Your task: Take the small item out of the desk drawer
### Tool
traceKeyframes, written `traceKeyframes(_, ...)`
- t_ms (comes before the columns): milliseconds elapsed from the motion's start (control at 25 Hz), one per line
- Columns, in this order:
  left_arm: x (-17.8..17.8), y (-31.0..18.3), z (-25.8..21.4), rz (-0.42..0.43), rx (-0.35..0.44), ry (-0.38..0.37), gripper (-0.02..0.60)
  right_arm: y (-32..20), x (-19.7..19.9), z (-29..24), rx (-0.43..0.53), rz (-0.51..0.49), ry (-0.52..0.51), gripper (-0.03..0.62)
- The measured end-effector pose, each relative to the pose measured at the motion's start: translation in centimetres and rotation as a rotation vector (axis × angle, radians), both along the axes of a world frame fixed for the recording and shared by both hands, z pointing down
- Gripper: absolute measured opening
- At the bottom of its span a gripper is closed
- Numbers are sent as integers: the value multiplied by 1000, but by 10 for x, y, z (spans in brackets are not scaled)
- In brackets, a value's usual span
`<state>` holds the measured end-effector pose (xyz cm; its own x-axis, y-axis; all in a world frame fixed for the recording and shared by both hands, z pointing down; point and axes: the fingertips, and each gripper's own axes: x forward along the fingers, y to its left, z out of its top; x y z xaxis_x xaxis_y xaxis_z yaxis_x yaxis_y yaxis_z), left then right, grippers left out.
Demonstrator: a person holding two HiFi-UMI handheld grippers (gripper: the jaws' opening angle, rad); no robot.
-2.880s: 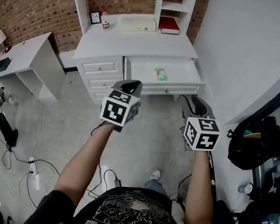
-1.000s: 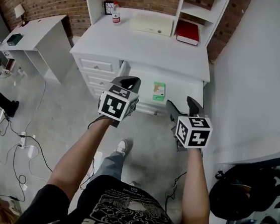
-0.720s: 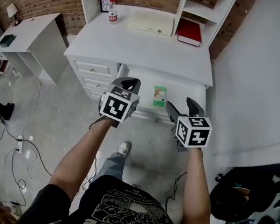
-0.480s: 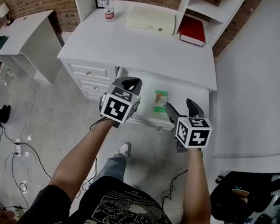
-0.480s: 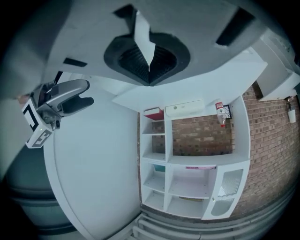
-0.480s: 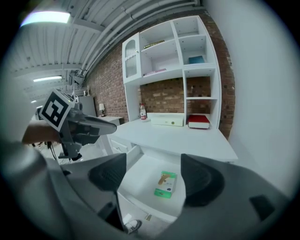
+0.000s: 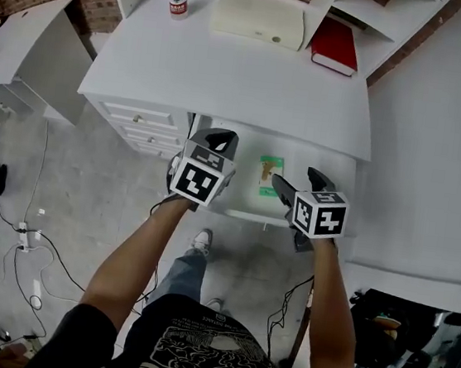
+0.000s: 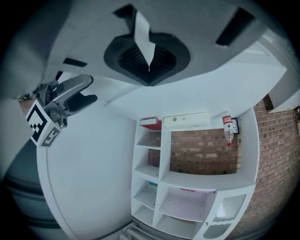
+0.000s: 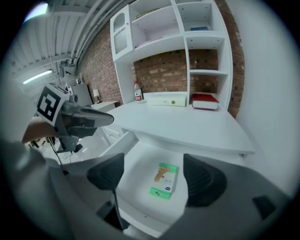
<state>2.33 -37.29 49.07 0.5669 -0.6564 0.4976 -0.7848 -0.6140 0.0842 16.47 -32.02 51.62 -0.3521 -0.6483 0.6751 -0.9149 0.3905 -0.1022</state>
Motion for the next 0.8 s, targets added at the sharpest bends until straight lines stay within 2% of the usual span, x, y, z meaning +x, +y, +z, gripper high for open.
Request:
traceKeyframes(360,1,-30,56,36,-78,3,5,-34,-6,69,-182,24,10,411)
traceKeyframes(800,0,-47,92,85,-143,-5,6,-54,4,148,-371,93,58,436)
